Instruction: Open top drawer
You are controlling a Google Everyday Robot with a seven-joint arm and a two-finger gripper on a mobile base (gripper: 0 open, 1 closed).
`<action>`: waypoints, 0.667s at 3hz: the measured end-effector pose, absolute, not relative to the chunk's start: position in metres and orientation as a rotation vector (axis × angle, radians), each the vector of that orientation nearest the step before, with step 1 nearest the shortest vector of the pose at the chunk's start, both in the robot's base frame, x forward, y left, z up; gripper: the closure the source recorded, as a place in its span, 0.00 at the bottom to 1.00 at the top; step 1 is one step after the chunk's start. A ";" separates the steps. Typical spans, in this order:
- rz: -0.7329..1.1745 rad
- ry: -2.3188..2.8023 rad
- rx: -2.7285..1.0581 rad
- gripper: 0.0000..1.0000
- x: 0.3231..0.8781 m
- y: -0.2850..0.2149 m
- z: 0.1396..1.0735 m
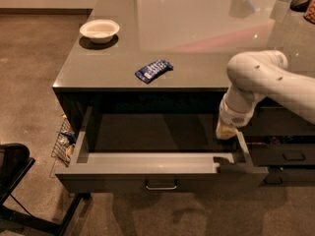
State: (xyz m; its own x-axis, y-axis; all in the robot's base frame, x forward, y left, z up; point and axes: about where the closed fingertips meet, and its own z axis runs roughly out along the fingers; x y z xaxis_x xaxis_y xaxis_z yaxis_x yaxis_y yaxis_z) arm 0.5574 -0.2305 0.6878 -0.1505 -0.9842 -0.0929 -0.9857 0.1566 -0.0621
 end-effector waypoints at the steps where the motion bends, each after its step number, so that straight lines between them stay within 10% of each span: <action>1: -0.015 2.406 -1.971 1.00 0.511 -0.233 0.673; 2: 0.017 2.472 -1.978 1.00 0.475 -0.234 0.659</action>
Offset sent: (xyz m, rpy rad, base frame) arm -0.1255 -0.0026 -0.0424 -0.1073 0.1686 -0.0917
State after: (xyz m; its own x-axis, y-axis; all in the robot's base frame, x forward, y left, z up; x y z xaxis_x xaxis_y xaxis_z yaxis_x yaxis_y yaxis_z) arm 0.4748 -0.2338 0.6592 -0.2191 -0.9756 0.0120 -0.9754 0.2193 0.0234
